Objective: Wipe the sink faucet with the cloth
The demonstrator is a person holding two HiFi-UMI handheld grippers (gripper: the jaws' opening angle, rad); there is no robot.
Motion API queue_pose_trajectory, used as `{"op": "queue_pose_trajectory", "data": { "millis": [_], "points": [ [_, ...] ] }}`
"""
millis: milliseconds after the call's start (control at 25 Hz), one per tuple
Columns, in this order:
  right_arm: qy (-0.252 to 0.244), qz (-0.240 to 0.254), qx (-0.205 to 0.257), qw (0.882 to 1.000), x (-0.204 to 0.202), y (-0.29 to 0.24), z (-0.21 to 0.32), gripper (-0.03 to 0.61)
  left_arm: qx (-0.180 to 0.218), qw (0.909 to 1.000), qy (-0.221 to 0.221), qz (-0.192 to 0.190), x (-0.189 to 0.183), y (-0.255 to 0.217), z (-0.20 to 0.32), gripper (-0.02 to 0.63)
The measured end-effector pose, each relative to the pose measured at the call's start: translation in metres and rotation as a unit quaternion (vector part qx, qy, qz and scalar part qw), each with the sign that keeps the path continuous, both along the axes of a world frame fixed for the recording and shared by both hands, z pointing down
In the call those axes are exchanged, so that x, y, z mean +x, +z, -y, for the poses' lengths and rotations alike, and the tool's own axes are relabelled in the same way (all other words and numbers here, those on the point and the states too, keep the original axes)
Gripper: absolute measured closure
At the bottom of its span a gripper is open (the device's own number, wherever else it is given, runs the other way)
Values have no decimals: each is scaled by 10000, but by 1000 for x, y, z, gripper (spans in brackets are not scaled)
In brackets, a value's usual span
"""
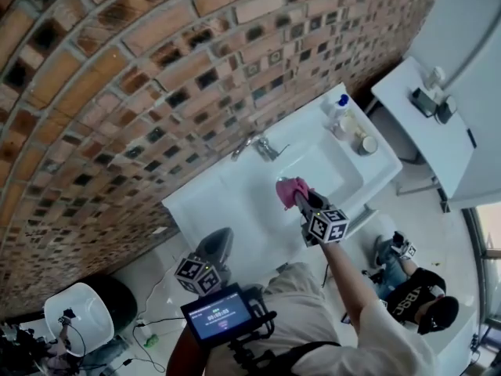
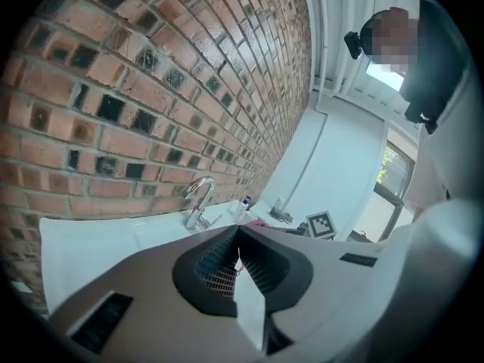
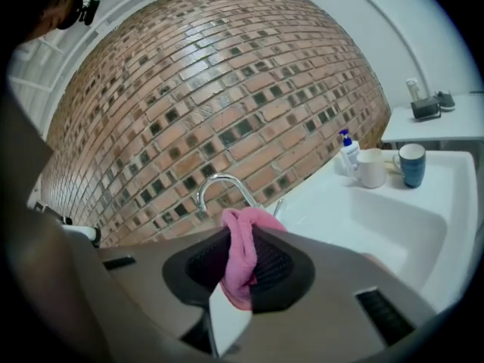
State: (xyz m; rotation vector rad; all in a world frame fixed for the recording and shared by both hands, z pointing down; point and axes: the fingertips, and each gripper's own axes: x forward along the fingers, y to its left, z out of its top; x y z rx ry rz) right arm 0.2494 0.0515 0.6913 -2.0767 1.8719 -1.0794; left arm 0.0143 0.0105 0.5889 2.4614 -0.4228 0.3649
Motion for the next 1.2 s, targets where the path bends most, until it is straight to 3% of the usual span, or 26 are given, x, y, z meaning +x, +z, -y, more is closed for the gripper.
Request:
{"op": "queue_pose_trajectory", "data": {
  "millis": [640, 1080, 1200],
  "points": [
    [-72, 580, -773, 9953, 28, 117, 94, 497, -8, 9993, -20, 378, 26, 13, 22, 623],
    [-220, 387, -1495, 9878, 31, 180, 126, 495, -49, 9982, -236, 542, 21, 24, 29, 623],
    [-381, 376, -1376, 9890, 24, 174, 137, 495, -92, 9979, -324, 551, 16, 27, 31, 623]
  ]
}}
